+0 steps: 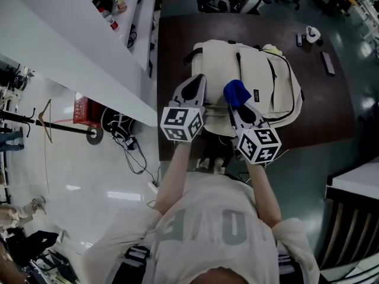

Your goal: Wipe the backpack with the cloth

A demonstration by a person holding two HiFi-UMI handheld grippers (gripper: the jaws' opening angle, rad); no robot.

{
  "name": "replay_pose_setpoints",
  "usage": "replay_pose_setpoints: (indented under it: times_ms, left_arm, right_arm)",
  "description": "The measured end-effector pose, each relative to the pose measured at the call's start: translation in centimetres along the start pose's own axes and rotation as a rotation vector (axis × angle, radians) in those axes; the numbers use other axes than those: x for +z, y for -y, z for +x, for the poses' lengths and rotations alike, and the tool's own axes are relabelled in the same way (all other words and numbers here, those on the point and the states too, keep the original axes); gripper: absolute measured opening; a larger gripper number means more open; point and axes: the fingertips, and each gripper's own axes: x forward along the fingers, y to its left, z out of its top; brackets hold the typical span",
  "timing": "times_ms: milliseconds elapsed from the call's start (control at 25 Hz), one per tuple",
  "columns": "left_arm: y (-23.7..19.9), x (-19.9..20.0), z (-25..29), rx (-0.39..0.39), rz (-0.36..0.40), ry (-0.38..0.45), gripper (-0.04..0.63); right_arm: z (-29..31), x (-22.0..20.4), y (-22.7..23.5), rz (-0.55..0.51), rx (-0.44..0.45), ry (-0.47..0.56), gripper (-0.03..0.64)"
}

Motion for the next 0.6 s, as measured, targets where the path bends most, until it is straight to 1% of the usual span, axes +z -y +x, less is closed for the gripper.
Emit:
replay_pose_setpoints:
  times_ms: [240, 360, 480, 600]
  left_arm:
    - [-0.1, 0.2, 0.2, 0.001, -0.010, 0.006, -0.002]
    - [0.0, 0.2, 0.4, -0.003, -0.006, 0.001, -0.002]
    - [0.1, 0.0, 0.6, -0.006, -0.005, -0.009, -0.002]
    - [0.1, -0.5, 0.7, -0.007, -0.004, -0.025, -0.002]
  right_arm:
    - [-1.8, -2.1, -0.5, 0.032, -0.005, -0.038, 0.043]
    - [-2.3, -2.3, -0.5, 0.036, -0.009, -0.040, 0.043]
    - [-2.5, -0.5, -0.3, 0.020, -0.009, -0.006, 0.043]
    - [-2.1, 3.3, 1.1, -0.044, -0.035, 0.070, 0.043]
